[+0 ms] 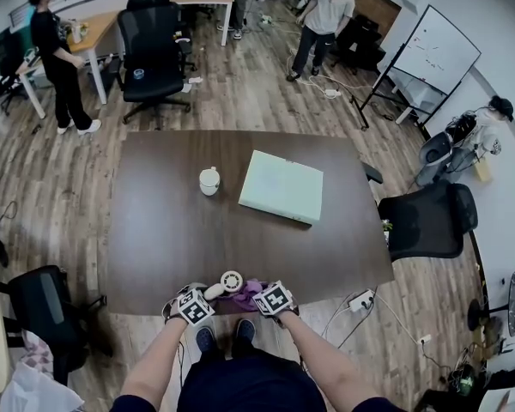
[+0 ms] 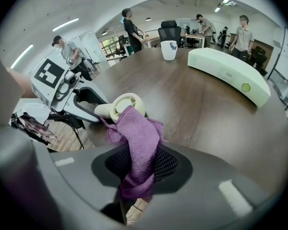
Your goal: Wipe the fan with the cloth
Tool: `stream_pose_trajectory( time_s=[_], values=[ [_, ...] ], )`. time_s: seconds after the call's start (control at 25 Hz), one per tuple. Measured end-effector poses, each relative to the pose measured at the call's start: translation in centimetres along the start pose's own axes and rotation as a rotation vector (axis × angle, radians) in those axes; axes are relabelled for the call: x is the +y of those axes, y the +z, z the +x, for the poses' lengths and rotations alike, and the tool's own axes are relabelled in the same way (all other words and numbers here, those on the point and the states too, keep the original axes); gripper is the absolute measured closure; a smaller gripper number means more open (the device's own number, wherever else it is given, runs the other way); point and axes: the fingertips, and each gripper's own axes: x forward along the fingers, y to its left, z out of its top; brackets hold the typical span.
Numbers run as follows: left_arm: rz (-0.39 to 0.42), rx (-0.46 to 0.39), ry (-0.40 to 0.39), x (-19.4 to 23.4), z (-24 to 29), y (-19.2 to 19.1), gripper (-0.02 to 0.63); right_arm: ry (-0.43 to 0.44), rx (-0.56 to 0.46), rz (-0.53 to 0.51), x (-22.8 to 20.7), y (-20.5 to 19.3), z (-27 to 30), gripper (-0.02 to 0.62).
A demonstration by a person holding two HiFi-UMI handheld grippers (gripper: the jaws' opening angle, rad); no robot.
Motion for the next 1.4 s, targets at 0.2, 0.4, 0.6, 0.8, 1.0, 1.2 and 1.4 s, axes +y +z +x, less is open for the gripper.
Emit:
stream_pose_trajectory(
  time_s=[0.2, 0.4, 0.6, 0.8, 1.0, 1.2, 1.4],
  values=[
    [0.003, 0.006, -0.001, -0.2, -0.1, -0.1, 0.423, -0.025, -0.006, 0.017, -1.3, 1.2, 0.1, 0.485],
    [0.011, 0.006, -0.004, -0.2, 0.0, -0.2, 0.423, -0.044, -0.015, 0.017, -2.3, 3.1, 0.1, 0.485],
    [0.010, 0.002, -0.011, -0.3, -0.1, 0.0, 0.423, -0.041, -0.028, 0.022, -2.8, 5.5, 0.4, 0.485],
    [0.014, 0.007, -0.008, 0.0, 0.0, -0.2, 0.423, -0.040, -0.031, -0.010, -2.6, 7.4, 1.1, 0.485],
    [0.018, 0.003, -0.026, -0.3, -0.1, 0.1, 0.423, -0.037, -0.029, -0.044, -2.2, 8.6, 1.7, 0.485],
    [0.015, 0.015, -0.022, 0.0, -0.1, -0.3, 0.423, -0.040, -0.044, -0.084, -1.5, 10.0, 1.9, 0.485],
    [0.029, 0.017, -0.032, 0.0, -0.1, -0.4, 0.423, -0.011, -0.099, -0.100, -0.6, 11.2, 1.3, 0.485]
  ],
)
